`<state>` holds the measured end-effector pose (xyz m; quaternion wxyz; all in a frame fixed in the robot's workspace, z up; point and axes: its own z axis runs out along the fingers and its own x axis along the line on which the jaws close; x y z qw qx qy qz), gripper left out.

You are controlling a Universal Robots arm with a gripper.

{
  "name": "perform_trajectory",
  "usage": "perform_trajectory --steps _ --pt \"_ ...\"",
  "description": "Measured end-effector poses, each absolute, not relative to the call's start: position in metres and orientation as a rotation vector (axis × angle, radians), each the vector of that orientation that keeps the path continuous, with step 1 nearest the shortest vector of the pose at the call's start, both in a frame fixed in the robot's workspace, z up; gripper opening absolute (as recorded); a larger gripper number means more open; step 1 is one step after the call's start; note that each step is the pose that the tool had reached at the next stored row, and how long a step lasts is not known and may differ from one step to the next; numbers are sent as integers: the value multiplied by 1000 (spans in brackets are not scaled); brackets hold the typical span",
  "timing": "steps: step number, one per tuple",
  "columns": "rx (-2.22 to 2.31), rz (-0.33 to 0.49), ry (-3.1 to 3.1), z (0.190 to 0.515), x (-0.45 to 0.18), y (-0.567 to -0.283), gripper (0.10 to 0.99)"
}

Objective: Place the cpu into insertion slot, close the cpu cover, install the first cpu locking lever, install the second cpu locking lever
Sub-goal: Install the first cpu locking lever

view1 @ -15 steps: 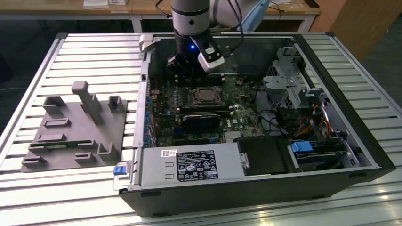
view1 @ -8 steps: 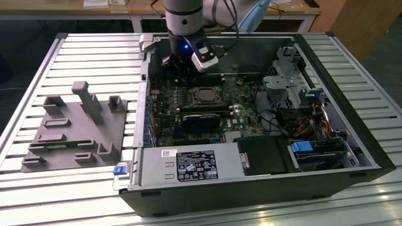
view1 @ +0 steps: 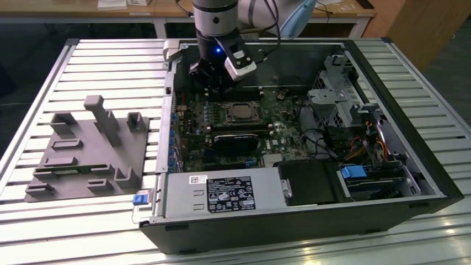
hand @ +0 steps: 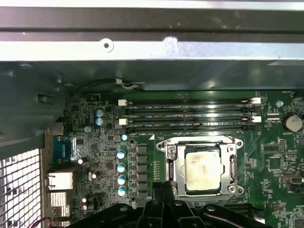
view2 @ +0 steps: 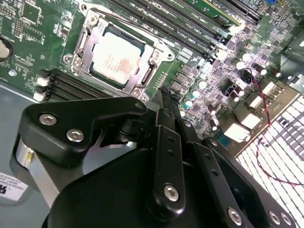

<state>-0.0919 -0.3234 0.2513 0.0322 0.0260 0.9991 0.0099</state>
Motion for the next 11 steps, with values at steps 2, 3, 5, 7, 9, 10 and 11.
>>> perform_trajectory --steps 2,3,5,7,9,10,11 --pt "80 31 3076 254 -92 -323 102" --pt "80 31 3076 255 -92 -323 102" --pt "80 36 3075 255 -92 -323 102" --pt "81 56 3076 255 -93 -323 102" --pt "82 86 3075 255 -95 -323 102" --pt "82 105 3074 255 -95 -323 102" --pt "83 127 3073 255 -96 -323 102"
